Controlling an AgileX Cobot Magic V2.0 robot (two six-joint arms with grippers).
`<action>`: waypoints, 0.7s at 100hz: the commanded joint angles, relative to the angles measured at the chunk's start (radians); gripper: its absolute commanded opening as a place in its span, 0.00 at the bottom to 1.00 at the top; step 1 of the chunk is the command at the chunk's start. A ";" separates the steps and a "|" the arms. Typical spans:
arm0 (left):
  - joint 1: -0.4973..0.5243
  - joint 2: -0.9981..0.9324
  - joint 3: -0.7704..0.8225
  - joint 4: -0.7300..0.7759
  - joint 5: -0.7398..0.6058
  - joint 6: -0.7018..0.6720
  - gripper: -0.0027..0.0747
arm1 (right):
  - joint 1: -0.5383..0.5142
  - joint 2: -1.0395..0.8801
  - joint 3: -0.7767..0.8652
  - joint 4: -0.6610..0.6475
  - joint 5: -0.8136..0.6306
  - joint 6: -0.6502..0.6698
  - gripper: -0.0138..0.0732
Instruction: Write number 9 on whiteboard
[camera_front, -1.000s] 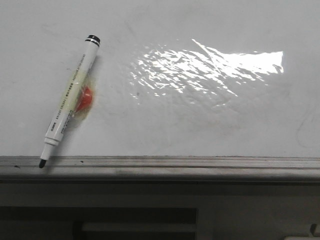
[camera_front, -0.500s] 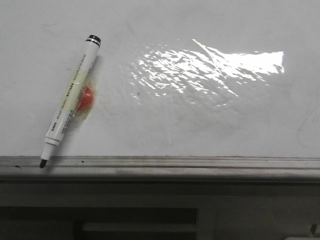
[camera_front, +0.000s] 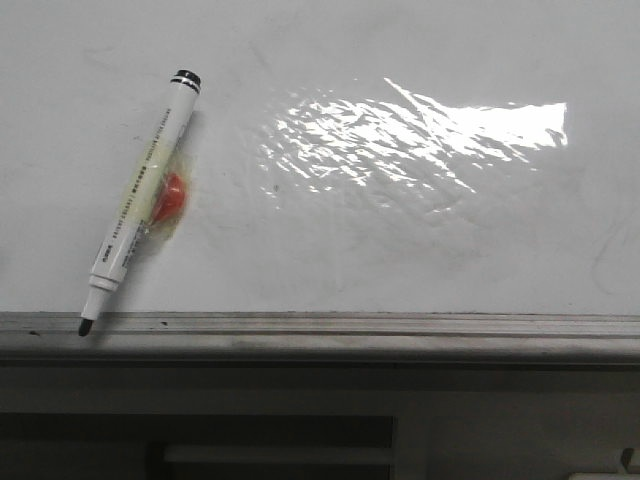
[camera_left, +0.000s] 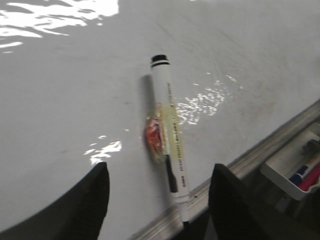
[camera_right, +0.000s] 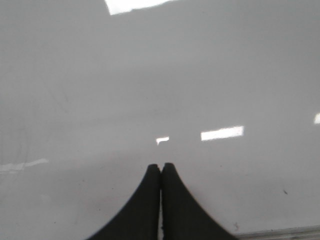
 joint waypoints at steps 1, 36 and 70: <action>-0.052 0.068 -0.034 -0.007 -0.135 0.001 0.55 | -0.007 0.016 -0.036 0.003 -0.066 -0.003 0.09; -0.088 0.343 -0.034 -0.008 -0.378 0.001 0.55 | -0.007 0.016 -0.036 0.003 -0.054 -0.003 0.09; -0.088 0.513 -0.034 -0.008 -0.501 -0.009 0.53 | -0.005 0.016 -0.036 0.003 -0.056 -0.003 0.09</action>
